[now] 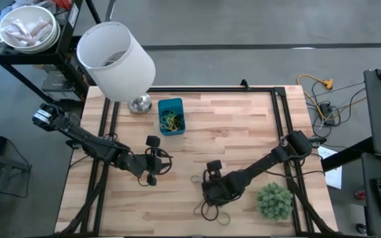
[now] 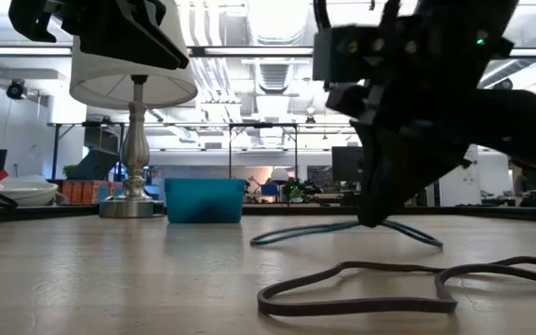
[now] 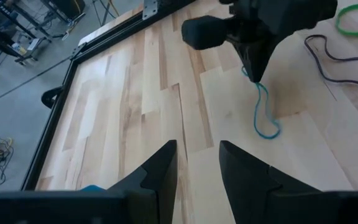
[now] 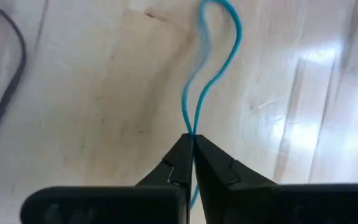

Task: Pick and place rubber bands into bin
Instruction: Put the blue rubber band into the blue bin

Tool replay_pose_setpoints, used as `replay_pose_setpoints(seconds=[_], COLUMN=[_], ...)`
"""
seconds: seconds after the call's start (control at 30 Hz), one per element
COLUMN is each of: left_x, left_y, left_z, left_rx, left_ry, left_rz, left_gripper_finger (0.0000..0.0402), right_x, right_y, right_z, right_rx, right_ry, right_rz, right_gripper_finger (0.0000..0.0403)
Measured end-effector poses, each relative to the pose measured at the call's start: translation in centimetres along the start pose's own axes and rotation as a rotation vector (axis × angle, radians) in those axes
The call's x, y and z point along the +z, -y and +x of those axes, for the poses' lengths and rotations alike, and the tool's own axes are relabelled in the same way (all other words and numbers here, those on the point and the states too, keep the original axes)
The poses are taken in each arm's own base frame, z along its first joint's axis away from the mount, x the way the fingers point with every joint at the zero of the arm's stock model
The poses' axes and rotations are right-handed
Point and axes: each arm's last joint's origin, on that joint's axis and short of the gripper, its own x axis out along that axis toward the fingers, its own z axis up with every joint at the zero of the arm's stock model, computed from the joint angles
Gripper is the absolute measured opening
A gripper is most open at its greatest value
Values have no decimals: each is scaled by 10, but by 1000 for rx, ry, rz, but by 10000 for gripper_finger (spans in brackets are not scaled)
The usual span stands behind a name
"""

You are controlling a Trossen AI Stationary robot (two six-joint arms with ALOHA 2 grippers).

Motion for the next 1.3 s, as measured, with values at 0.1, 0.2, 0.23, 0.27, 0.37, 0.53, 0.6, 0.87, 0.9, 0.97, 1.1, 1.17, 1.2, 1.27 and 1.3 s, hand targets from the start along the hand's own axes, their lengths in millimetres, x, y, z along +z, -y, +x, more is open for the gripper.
replay_pose_setpoints(seconds=[0.1,0.2,0.23,0.27,0.37,0.53,0.6,0.87,0.9,0.97,1.1,1.17,1.2,1.27,1.3], left_x=[0,1,1,1,2,2,2,-7,-7,-10,-13,-13,-13,-13,-13], left_y=[0,-1,-1,-2,-4,-2,-1,3,4,5,9,11,12,14,14], left_z=[0,0,0,-1,-3,-9,-14,-45,-48,-55,-63,-65,-66,-67,-68], left_rx=[0,10,27,39,64,58,60,52,42,23,4,-6,-11,-20,-23], left_ry=[1,1,-1,-1,3,7,8,-18,-18,-25,-26,-21,-20,-17,-18], left_rz=[5,5,5,3,-7,1,-8,-72,-84,-100,-108,-102,-97,-91,-87], left_gripper_finger=[105,105,105,105,105,105,105,105,105,105,105,105,105,105,105], right_x=[1,3,3,4,6,10,11,21,23,28,37,42,44,47,48], right_y=[0,4,6,8,12,23,27,53,57,66,87,99,105,119,126], right_z=[-1,-3,-5,-7,-15,-31,-34,-38,-37,-37,-35,-33,-31,-28,-27], right_rx=[-48,-131,-160,-187,-262,-347,-383,-456,-463,-476,-509,-528,-539,-540,-535], right_ry=[15,39,48,57,90,141,154,185,196,215,251,268,273,289,301], right_rz=[-37,-62,-69,-74,-80,-64,-66,-77,-77,-78,-87,-84,-84,-81,-75], right_gripper_finger=[8,8,8,8,8,8,8,8,8,8,8,8,8,8,8])
